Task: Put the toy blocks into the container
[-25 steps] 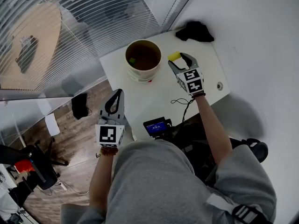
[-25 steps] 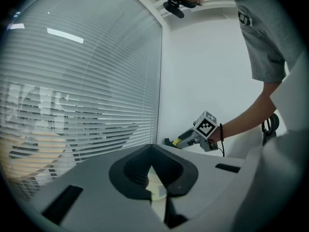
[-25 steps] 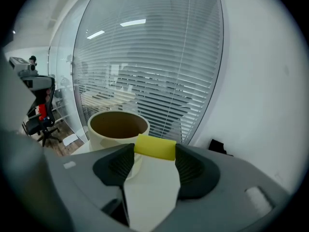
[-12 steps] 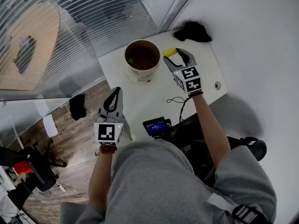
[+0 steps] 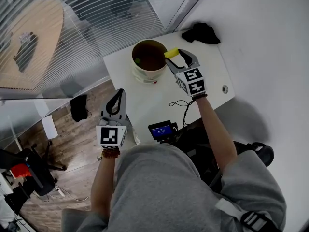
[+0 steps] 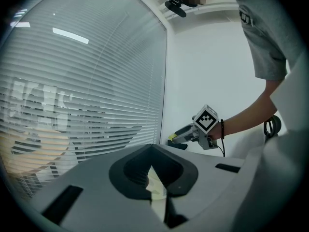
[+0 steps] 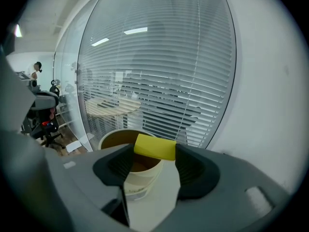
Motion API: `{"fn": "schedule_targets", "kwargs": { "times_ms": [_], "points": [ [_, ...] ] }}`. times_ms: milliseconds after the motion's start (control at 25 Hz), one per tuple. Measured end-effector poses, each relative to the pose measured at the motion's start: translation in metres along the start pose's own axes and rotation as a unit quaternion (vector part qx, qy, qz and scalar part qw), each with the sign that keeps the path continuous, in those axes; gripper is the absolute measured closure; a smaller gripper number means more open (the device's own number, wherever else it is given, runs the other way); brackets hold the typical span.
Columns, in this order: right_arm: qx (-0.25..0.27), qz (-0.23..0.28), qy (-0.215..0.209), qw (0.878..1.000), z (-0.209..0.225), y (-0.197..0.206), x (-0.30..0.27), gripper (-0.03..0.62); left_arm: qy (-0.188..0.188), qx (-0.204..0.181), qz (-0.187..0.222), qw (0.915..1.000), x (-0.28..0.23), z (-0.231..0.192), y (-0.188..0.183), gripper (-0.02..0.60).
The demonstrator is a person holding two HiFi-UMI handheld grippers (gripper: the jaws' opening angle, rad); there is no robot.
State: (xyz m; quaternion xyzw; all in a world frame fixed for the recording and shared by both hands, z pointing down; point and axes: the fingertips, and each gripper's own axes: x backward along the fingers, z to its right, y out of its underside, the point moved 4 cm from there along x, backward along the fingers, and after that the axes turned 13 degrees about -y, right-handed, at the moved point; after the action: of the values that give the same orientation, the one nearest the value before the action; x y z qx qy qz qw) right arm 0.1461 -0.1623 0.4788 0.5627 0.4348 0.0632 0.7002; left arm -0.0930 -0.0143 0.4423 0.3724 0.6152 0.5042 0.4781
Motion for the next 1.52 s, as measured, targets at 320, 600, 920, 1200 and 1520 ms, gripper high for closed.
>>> {"fn": "schedule_targets", "kwargs": {
  "times_ms": [320,600,920,1200,1520],
  "points": [
    [0.004,-0.01,-0.01,1.0,-0.01,-0.001,-0.011,0.316,-0.01,0.009,-0.001,0.9999,0.003,-0.011,0.005,0.584],
    [0.006,-0.016,-0.017,1.0,-0.016,-0.003,-0.022,0.316,-0.017,0.013,-0.002,0.9998,0.005,-0.021,0.008,0.583],
    [0.002,-0.02,-0.028,0.999,-0.024,-0.001,-0.031,0.316,-0.023,0.013,-0.005,0.9996,0.009,-0.03,0.011,0.583],
    [0.006,-0.024,-0.032,0.999,-0.03,0.0,-0.034,0.313,-0.026,0.012,-0.004,0.9996,0.012,-0.034,0.011,0.583],
    [0.011,-0.023,-0.045,0.999,-0.033,0.003,-0.036,0.312,-0.028,0.012,-0.007,0.9995,0.013,-0.033,0.013,0.584]
  ]
}}
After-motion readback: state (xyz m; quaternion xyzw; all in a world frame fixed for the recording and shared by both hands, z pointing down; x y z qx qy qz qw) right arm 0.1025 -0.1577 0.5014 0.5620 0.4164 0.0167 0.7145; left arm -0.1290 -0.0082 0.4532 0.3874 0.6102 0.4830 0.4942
